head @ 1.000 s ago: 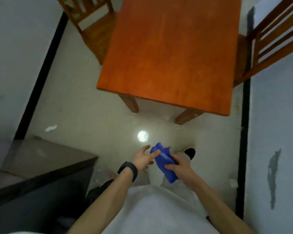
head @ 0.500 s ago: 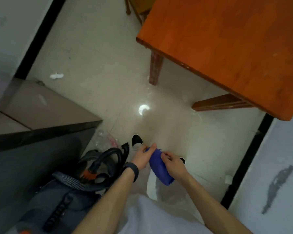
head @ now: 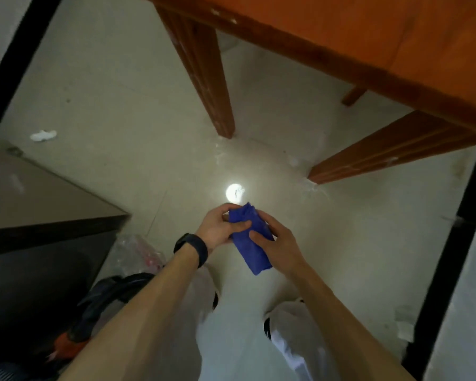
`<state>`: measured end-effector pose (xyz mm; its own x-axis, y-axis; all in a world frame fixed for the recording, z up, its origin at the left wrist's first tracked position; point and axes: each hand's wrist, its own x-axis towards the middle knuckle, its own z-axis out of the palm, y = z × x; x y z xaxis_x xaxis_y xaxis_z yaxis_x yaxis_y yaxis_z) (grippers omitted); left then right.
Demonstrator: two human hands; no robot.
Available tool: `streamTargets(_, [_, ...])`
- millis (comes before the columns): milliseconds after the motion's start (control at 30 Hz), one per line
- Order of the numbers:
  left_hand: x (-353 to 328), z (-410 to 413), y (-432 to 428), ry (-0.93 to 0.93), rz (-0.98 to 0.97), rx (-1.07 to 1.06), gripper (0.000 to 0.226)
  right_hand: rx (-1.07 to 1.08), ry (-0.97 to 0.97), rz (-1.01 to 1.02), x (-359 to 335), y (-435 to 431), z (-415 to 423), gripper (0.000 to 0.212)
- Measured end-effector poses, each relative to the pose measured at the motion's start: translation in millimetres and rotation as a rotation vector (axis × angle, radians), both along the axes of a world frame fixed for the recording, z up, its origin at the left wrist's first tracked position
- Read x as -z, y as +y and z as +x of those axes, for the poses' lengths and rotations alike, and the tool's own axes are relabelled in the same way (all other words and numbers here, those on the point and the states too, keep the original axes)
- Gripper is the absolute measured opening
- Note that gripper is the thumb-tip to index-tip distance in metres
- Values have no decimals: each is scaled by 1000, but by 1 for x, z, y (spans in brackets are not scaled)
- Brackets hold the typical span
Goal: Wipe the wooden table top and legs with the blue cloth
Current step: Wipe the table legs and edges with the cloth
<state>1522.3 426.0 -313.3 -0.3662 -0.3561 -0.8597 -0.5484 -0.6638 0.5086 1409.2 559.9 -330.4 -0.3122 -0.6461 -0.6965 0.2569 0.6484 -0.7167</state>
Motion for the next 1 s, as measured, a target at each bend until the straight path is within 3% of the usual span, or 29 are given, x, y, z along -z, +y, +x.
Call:
streamTargets(200, [89,-57,-8,121,-96,92,41,13,214,-80,84,-4,-50,48])
streamTargets(333, [136,-98,-25,199,-254,293,35,11,324,-143,136,-12,-84,45])
streamTargets(433, [161,-134,-41,225,-475,472,38,-22,571,-231,161,-19,-115,47])
streamTargets(633, [177,-200,-53,488,-689,512,43,9,954,-371,188,-22,-175,48])
streamTargets(733, [162,-229,-44,629,-699,454,43,119,997,-441,161,-10,-198,48])
streamTargets(867, [117,-250,-12,824,-558,340,52,220,1143,-488,68,19,-201,45])
streamTargets(933, [101,-257,2,877,-528,386,47,299,1315,-545,18,30,-199,40])
streamTargets(1000, [95,-261,11,892,-481,438,38,400,1639,-662,-23,31,-201,42])
